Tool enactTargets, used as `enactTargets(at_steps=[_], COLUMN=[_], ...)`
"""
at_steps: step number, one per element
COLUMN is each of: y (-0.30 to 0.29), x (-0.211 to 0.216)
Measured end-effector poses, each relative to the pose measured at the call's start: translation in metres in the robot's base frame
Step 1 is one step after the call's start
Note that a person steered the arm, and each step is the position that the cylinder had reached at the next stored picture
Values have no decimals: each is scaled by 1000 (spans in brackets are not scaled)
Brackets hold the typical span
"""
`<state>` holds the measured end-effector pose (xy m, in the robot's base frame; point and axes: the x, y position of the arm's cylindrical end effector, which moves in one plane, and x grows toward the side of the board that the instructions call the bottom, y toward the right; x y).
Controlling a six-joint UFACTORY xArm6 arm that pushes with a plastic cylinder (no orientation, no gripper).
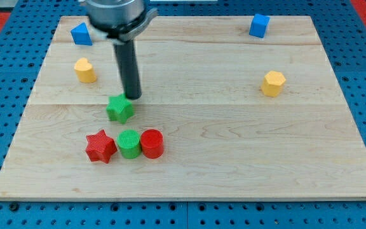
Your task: Drag the yellow hexagon diagonally bottom left to the blue cube
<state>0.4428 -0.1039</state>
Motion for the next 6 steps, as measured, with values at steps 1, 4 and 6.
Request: enactTargets(at_steps=[1, 4, 6], y=[-1, 275, 280], x=[47, 14, -50])
